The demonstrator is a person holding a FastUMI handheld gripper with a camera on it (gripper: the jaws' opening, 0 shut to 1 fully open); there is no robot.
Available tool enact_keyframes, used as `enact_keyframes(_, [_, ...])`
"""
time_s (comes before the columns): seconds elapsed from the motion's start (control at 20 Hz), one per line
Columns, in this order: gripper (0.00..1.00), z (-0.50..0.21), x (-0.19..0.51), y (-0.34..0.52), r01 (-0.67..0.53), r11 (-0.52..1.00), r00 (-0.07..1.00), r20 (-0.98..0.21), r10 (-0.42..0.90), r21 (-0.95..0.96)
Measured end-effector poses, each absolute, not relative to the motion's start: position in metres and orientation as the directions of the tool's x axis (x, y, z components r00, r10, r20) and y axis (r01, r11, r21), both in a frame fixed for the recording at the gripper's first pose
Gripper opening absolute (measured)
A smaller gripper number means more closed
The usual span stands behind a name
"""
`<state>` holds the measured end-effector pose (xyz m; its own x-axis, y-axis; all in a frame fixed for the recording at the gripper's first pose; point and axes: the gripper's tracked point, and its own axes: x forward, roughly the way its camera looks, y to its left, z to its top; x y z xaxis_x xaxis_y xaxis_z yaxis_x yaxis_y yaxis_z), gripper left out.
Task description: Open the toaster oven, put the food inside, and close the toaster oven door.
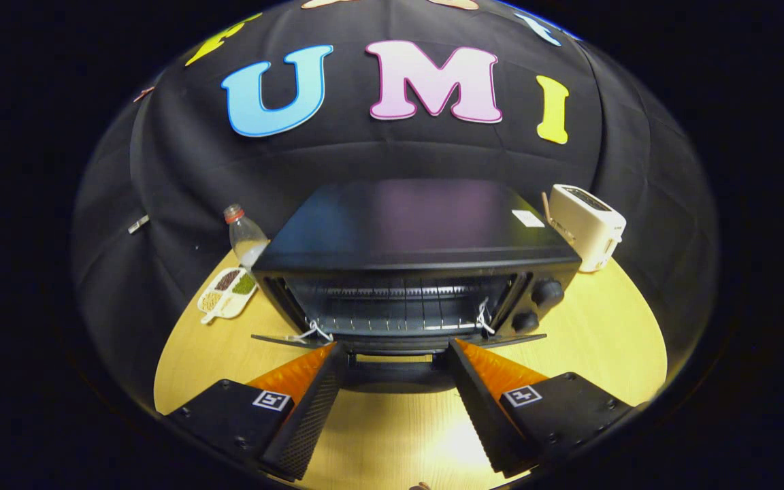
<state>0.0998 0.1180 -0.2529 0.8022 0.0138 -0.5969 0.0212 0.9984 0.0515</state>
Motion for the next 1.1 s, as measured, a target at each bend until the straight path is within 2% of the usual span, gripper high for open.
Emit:
enact_keyframes(0.2, [0.97, -0.291, 0.059, 0.12, -0.005, 0.999, 0.717, -0.696, 0.033, 0.043])
enact_keyframes(0.4, [0.99, -0.321, 0.019, 0.124, 0.016, 0.991, 0.625, -0.775, 0.092, 0.131])
enact_keyframes(0.9, [0.99, -0.267, -0.024, 0.099, -0.022, 0.988, 0.709, -0.694, 0.124, 0.154])
enact_keyframes(1.1, [0.99, -0.227, -0.049, 0.052, -0.028, 0.993, 0.769, -0.632, 0.096, 0.117])
